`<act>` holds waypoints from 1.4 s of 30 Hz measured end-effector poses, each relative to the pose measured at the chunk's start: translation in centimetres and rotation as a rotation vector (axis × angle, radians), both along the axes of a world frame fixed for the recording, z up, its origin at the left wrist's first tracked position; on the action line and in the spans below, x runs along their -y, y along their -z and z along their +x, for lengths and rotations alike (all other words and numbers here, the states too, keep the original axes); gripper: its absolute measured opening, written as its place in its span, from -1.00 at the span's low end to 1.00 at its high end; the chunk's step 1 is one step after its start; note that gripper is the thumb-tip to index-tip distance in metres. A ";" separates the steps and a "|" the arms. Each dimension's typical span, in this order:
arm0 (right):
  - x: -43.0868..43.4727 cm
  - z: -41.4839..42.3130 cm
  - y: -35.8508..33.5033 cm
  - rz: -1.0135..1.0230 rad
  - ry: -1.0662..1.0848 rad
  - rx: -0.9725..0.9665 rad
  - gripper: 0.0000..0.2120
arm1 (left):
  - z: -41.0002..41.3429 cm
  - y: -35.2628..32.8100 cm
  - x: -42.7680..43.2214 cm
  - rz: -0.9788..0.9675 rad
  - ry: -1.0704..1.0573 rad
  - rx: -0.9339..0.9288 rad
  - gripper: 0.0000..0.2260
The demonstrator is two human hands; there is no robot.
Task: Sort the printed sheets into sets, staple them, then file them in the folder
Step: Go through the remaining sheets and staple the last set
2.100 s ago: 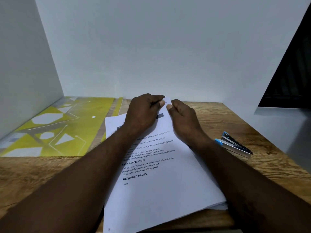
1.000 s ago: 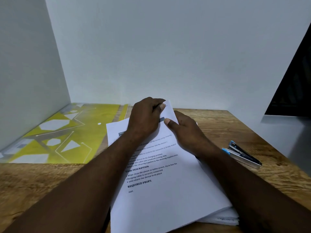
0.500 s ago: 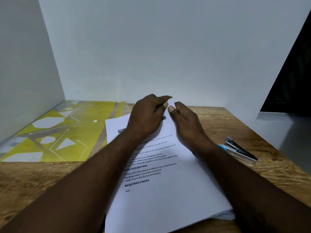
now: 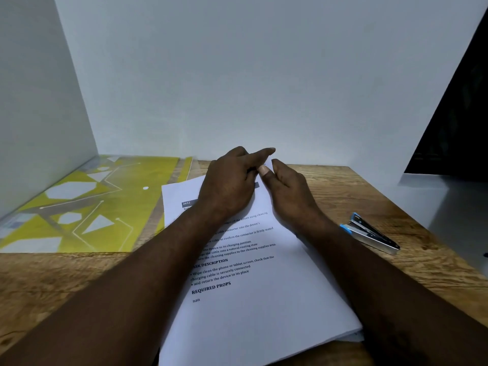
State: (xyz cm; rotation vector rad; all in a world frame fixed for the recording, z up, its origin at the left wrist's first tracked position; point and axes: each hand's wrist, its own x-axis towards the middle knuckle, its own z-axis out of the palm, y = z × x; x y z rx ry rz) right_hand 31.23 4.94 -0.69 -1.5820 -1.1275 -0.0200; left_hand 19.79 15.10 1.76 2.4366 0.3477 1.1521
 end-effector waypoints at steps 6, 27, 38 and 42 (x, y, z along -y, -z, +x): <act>-0.1 -0.3 -0.1 0.006 -0.076 -0.074 -0.58 | 0.5 0.5 -0.4 -0.094 0.025 0.017 -0.57; 0.5 0.3 -0.4 -0.022 -0.060 -0.084 -0.68 | -0.5 0.0 -1.6 -0.387 0.032 0.044 -0.89; 0.8 0.5 -0.6 -0.031 -0.048 -0.068 -0.66 | -0.7 -0.3 -1.9 -0.432 0.018 -0.019 -0.91; 1.0 0.4 -0.6 -0.051 -0.029 -0.072 -0.60 | -0.7 -0.2 -1.8 -0.454 0.035 -0.028 -0.87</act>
